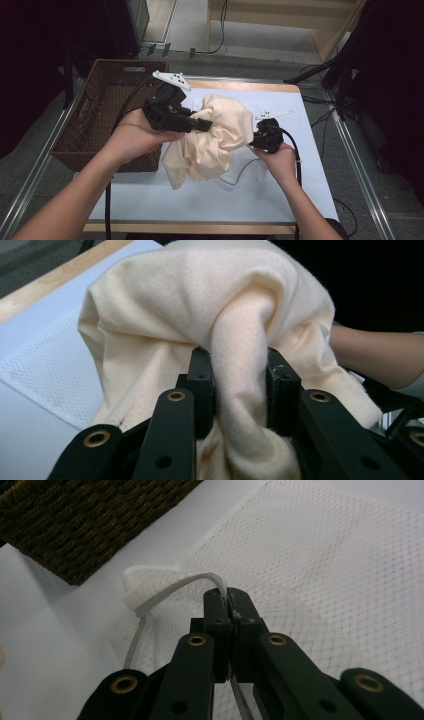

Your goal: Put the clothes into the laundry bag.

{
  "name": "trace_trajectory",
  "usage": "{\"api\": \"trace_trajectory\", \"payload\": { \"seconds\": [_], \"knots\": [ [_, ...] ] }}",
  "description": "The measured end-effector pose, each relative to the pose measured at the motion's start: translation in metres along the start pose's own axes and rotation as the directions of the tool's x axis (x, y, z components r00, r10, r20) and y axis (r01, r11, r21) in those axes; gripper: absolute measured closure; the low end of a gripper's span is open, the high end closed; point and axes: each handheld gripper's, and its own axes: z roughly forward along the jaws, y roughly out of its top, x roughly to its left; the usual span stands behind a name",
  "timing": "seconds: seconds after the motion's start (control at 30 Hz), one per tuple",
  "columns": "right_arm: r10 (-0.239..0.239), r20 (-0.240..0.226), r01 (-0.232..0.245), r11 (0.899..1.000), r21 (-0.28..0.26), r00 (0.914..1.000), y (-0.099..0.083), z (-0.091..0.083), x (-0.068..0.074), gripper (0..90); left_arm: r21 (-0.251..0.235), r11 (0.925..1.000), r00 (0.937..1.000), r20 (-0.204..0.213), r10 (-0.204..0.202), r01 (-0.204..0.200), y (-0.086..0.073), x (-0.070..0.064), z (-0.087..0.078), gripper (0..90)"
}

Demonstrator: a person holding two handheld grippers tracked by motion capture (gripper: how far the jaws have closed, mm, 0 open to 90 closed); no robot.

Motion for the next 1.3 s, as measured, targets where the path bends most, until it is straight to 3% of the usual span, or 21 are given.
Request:
{"api": "trace_trajectory", "payload": {
  "seconds": [0.37, 0.5, 1.03, 1.3],
  "knots": [
    [-0.001, 0.000, 0.001, 1.000, -0.001, 1.0000, 0.000, 0.000, 0.000, 89.3, 0.017, 0.9997, 0.9994, 0.031, -0.017, 0.017, -0.031, 0.001, 0.040, 71.5],
    [-0.003, 0.004, 0.003, 1.000, 0.000, 1.0000, 0.000, 0.000, 0.000, 89.3, 0.036, 0.9993, 0.9998, 0.016, -0.007, 0.007, -0.043, -0.001, 0.054, 71.5],
    [-0.010, 0.011, 0.010, 1.000, -0.004, 0.9999, 0.001, -0.002, 0.002, 89.3, 0.049, 0.9967, 0.9980, -0.002, -0.064, 0.064, -0.091, -0.001, 0.097, 71.5],
    [-0.022, 0.007, 0.022, 1.000, -0.018, 0.9997, 0.003, -0.006, 0.008, 89.3, 0.049, 0.9960, 0.9971, -0.021, -0.074, 0.075, -0.104, -0.002, 0.113, 71.5]
  ]
}}
